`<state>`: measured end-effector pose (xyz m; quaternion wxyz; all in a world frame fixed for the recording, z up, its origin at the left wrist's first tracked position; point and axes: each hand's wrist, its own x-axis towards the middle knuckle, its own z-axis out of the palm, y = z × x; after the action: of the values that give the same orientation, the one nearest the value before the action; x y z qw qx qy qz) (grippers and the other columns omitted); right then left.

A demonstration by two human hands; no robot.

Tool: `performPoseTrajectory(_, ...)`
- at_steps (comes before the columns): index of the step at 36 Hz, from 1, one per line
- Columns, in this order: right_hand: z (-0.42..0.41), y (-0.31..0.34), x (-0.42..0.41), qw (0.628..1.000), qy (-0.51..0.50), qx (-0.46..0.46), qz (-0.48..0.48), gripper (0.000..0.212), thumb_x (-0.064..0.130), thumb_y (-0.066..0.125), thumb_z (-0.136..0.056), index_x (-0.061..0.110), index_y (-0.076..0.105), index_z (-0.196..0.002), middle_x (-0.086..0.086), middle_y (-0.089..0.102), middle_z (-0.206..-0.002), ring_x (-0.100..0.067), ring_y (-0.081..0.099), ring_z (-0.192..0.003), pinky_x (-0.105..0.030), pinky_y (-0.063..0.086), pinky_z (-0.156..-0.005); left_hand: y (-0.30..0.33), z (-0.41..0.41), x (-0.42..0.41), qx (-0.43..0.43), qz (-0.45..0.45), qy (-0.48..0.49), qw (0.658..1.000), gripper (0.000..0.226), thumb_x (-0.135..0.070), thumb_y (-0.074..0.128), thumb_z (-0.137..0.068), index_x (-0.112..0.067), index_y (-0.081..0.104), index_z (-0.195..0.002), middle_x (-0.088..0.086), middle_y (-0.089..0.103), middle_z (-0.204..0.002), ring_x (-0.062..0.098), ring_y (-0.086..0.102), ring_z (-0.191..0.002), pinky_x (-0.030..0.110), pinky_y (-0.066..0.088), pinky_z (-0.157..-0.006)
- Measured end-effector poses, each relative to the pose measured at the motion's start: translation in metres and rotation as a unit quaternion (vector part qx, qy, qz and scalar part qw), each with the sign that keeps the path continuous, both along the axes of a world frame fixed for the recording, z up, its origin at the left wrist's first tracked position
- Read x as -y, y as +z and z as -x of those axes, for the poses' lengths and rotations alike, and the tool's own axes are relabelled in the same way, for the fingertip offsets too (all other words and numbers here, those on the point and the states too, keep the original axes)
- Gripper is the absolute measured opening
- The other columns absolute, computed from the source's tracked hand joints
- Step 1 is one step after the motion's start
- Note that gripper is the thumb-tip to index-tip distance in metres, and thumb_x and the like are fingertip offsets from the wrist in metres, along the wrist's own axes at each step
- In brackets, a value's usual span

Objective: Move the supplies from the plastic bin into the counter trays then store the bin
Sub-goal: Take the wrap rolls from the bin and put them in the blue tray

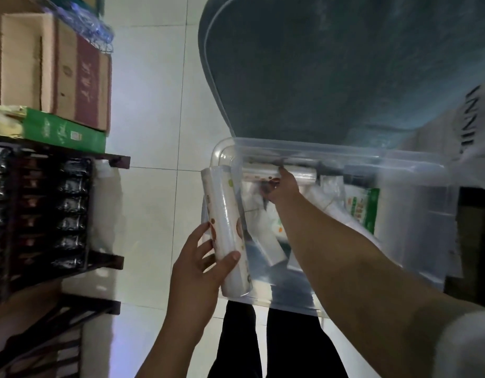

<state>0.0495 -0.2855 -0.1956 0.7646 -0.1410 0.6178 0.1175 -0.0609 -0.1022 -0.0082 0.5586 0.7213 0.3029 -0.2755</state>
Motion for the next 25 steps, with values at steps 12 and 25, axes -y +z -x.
performPoseTrajectory(12,0.073,0.078,0.014,0.99,0.094,0.017,0.107,0.039,0.011,0.076,-0.079,0.01,0.064,-0.116,-0.01,0.068,-0.109,-0.026,0.066,-0.102,-0.041,0.056,-0.073,0.04,-0.015,-0.007,0.026,0.03,-0.029,0.999,0.063,-0.018,0.085,-0.071,-0.049,0.061,-0.12,-0.006,0.074,-0.118,0.015,0.073,-0.101,0.044,0.059,-0.087)
performPoseTrajectory(25,0.2,0.278,0.033,0.883,0.158,0.19,0.399,0.041,0.011,0.078,-0.077,0.019,0.067,-0.115,-0.005,0.072,-0.104,-0.028,0.069,-0.1,-0.046,0.059,-0.083,0.108,-0.016,-0.002,0.058,0.174,-0.187,0.965,0.06,-0.009,0.081,-0.077,-0.042,0.06,-0.123,-0.015,0.072,-0.11,0.009,0.073,-0.093,0.031,0.061,-0.071)
